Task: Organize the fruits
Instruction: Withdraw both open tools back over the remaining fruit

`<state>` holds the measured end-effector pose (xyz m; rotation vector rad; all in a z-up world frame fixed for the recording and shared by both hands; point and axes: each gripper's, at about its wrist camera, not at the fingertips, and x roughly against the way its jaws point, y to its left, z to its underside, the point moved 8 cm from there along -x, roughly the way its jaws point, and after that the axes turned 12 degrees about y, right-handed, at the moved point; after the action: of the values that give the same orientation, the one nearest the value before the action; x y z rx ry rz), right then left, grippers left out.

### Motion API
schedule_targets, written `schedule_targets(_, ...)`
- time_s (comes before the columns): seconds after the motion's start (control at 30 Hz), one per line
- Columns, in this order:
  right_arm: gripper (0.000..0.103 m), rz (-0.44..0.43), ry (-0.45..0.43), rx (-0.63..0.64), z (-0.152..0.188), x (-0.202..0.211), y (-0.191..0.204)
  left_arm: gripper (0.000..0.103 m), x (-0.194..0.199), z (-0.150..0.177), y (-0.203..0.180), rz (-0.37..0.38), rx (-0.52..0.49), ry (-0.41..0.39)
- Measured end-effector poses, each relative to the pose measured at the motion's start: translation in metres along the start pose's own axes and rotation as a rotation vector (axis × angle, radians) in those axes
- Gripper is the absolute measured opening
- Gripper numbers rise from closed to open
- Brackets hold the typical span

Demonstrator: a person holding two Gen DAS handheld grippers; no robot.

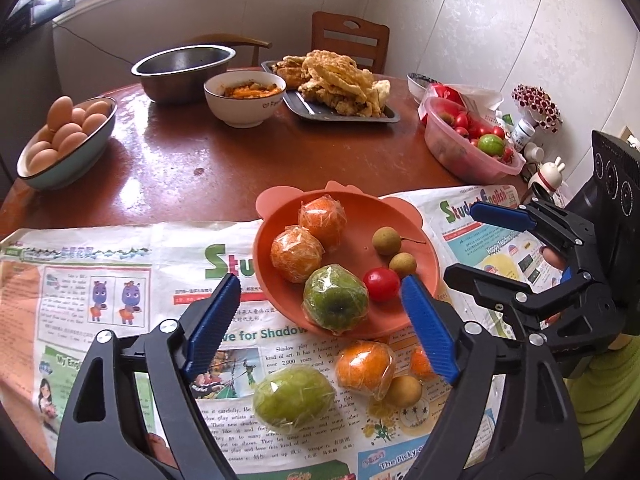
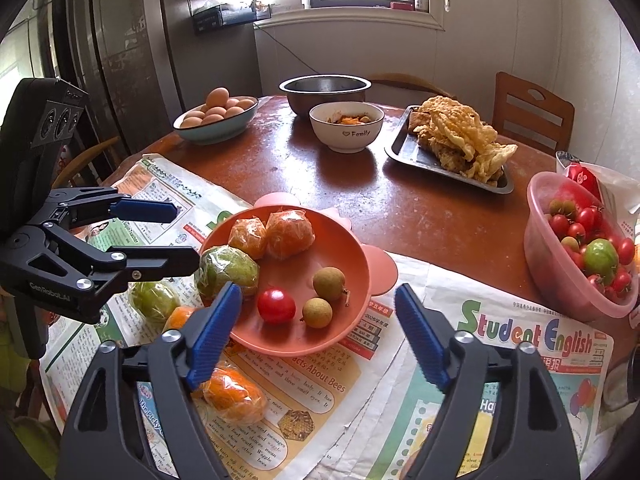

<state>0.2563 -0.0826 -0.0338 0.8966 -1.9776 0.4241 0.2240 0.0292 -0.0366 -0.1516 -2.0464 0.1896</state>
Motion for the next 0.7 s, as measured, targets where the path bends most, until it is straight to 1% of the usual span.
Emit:
schedule_targets(0.17,0.085,0.01,-0.011,-0.011,-0.001,0.006,-0.001,0.082,0.008,-0.001,0.002,-0.003,0.007,-0.019)
schedule_targets(0.23,0.086,0.01,-0.015,-0.01,0.0,0.009,-0.001,0.088,0.011,-0.001,0.003,-0.009,0.01,-0.026)
schedule_targets(0.33,0.09,0.021,-0.018,-0.01,-0.001,0.012,0.0,0.092,0.016,-0.001,0.004,-0.016,0.014,-0.034)
schedule_targets(0.43,0.091,0.022,-0.025,-0.012,0.0,0.016,0.001,0.093,0.02,0.0,0.005,-0.019,0.016,-0.037)
schedule_targets(0.7,0.092,0.023,-0.026,-0.004,0.006,0.021,0.008,0.093,0.031,0.007,0.014,-0.044,0.027,-0.05)
